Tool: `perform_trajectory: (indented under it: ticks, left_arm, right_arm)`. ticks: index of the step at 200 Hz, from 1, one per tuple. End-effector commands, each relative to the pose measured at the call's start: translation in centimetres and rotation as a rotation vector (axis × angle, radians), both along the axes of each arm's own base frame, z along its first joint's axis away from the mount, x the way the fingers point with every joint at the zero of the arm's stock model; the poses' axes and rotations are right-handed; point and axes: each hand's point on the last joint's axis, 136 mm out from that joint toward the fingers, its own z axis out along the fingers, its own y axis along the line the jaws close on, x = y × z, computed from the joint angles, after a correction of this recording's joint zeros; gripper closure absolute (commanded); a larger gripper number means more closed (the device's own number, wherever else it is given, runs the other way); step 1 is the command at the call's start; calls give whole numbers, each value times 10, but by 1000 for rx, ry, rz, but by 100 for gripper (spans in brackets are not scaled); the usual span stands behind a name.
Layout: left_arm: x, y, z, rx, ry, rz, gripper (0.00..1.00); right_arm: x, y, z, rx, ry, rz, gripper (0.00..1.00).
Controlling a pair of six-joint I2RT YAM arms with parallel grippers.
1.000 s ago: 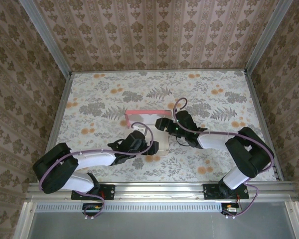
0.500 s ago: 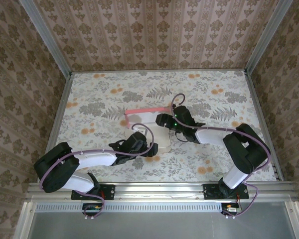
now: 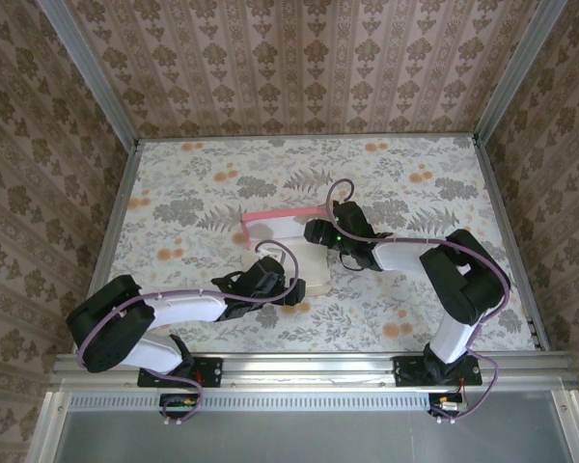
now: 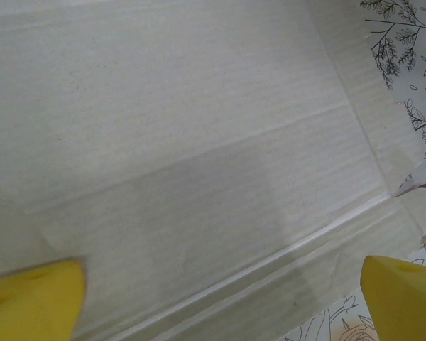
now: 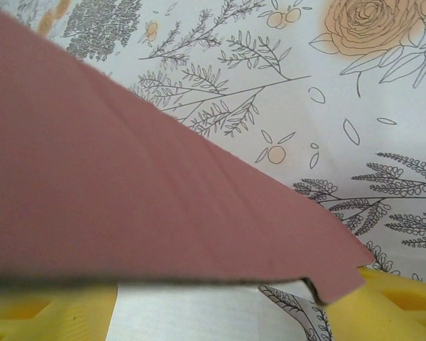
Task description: Fold the paper box
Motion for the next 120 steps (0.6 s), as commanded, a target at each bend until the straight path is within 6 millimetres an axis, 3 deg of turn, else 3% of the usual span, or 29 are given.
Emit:
perform_trajectory:
  ticks: [1,78,120]
  left_arm:
    - [-5,4,-8,34,28,14,0]
    - [-6,0,-10,41,30,5,0]
    - [-7,0,-12,47,33,1,0]
  right_arm:
    - [7,-5,-1,-32,-13,-21,23]
    - [12,4,-10,-1,1,6,24]
    - [9,12,-4,41,-12,35,26]
